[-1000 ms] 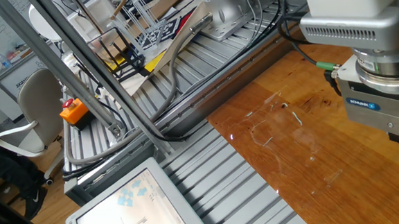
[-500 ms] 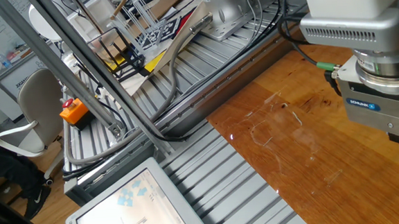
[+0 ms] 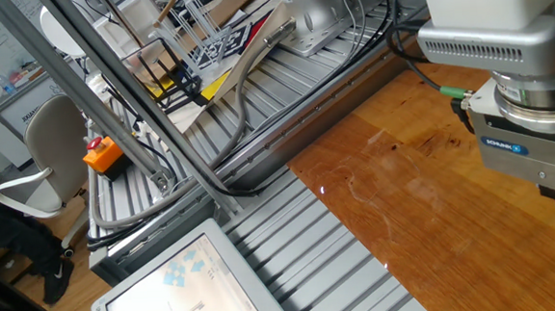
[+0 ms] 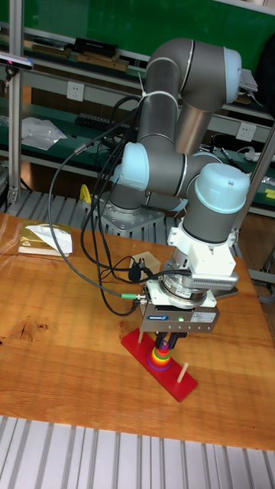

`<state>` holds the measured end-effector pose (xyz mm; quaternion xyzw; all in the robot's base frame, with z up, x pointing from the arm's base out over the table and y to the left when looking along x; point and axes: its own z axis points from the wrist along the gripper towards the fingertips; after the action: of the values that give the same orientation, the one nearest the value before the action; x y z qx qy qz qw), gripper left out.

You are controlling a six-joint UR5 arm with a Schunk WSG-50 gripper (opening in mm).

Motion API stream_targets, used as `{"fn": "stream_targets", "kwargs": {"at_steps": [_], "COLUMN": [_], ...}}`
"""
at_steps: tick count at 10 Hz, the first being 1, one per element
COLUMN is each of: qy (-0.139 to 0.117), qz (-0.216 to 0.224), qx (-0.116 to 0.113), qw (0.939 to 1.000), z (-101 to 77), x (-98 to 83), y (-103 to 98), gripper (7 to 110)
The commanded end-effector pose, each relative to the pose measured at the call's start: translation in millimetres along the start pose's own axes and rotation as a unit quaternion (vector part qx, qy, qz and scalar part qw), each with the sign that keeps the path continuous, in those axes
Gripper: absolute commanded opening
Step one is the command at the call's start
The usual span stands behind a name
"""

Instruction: Take out one Hanoi block and throw it aside

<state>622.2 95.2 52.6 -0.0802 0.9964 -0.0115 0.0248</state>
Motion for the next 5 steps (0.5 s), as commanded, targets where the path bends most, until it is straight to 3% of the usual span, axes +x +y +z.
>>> {"fn": "stream_targets", "kwargs": {"at_steps": [1,5], "qy": [0.005,0.01], "qz": [0.014,0.034], "qx": [0.002,-0.001], "qw": [0.9999,0.9994], "z": [-1.8,-2.8], "x": [0.6,2.1], "y": [1.0,4.8], "gripper": [7,7]}}
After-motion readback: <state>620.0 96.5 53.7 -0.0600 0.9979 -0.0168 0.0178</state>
